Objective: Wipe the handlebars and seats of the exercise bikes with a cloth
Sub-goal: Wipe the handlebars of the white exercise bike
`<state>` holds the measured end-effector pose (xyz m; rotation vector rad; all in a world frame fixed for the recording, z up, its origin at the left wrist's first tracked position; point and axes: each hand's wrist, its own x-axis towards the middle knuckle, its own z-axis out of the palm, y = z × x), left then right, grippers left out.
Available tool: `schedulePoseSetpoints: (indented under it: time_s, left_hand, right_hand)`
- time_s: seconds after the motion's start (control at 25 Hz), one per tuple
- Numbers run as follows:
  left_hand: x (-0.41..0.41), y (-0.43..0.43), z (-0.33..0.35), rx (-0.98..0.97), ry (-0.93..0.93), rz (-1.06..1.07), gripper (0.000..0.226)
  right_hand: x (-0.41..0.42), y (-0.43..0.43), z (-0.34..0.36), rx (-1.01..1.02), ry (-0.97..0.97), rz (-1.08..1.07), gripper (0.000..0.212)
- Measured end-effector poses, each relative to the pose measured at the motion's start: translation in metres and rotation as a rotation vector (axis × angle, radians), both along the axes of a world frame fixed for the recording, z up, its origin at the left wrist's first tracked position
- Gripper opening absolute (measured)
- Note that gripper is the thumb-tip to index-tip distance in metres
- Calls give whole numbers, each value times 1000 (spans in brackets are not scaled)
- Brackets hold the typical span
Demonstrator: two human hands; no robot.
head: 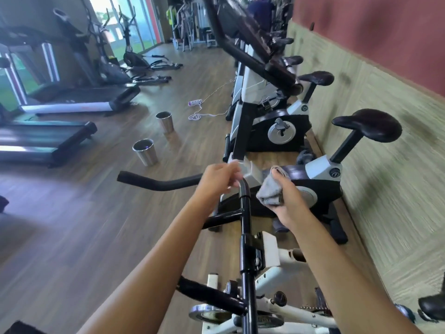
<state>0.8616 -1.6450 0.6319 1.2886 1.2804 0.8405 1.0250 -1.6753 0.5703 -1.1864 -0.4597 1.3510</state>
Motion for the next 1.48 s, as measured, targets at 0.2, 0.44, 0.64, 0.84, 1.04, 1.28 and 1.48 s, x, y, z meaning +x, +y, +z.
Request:
schedulePoseSetpoints:
  time_s: [0.2,0.44,0.64,0.84,1.04,1.28,1.48]
  left_hand:
    - [-79,-8,-71,-157,768,63,50]
    - [-79,-30,-88,-307,993,278,66]
    - [-65,-30,-80,-214,1125,288,48]
    - [-66,-32,-82,-151,1186,260,35]
    - [-66,-29,-89,-134,1262,217,32]
    - [-68,-35,-83,-73,1256,216,23]
    - [-66,-35,-83,-74,1226,250,35]
  right_hand:
    - [-12,40,-37,-64,-380,316,20]
    - [-29,99,-50,-82,-460,430,73]
    - [-22,128,-43,121,-840,694,76]
    - [-115,188,-7,408,-1425,1267,68]
    - [-210,186,-11,575,-1168,1307,68]
    - [-244,171,-22,922,-1064,1098,69]
    - [-228,184,-27,1223,-1217,1074,80]
